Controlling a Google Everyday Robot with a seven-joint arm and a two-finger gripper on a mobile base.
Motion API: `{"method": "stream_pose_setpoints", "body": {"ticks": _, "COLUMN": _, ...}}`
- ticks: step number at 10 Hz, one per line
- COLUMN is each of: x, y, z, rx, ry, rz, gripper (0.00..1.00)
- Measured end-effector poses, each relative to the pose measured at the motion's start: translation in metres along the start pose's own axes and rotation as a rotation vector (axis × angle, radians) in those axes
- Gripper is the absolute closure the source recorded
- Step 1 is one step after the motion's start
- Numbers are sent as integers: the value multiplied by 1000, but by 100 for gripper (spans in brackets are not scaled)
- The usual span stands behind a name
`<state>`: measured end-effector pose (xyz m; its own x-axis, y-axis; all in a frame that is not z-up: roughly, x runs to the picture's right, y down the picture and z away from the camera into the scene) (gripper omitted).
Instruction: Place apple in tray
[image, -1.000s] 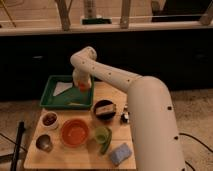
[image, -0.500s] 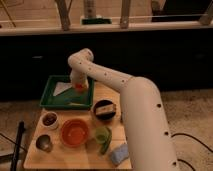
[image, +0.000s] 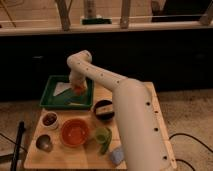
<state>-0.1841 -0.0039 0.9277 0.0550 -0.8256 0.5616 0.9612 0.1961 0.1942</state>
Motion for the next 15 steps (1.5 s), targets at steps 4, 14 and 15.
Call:
{"method": "stream_pose_setpoints", "body": {"ticks": 4, "x": 0, "y": -2, "z": 13, "rx": -4, "ry": -37, "rz": 1, "gripper": 100}}
{"method": "stream_pose_setpoints", "body": {"ticks": 14, "x": -4, "y": -6, "z": 17, "rx": -26, "ry": -63, "rz": 0, "gripper": 29}}
{"method": "stream_pose_setpoints", "body": {"ticks": 15, "x": -5, "y": -7, "z": 16, "rx": -24, "ry": -62, "rz": -3, "gripper": 21}}
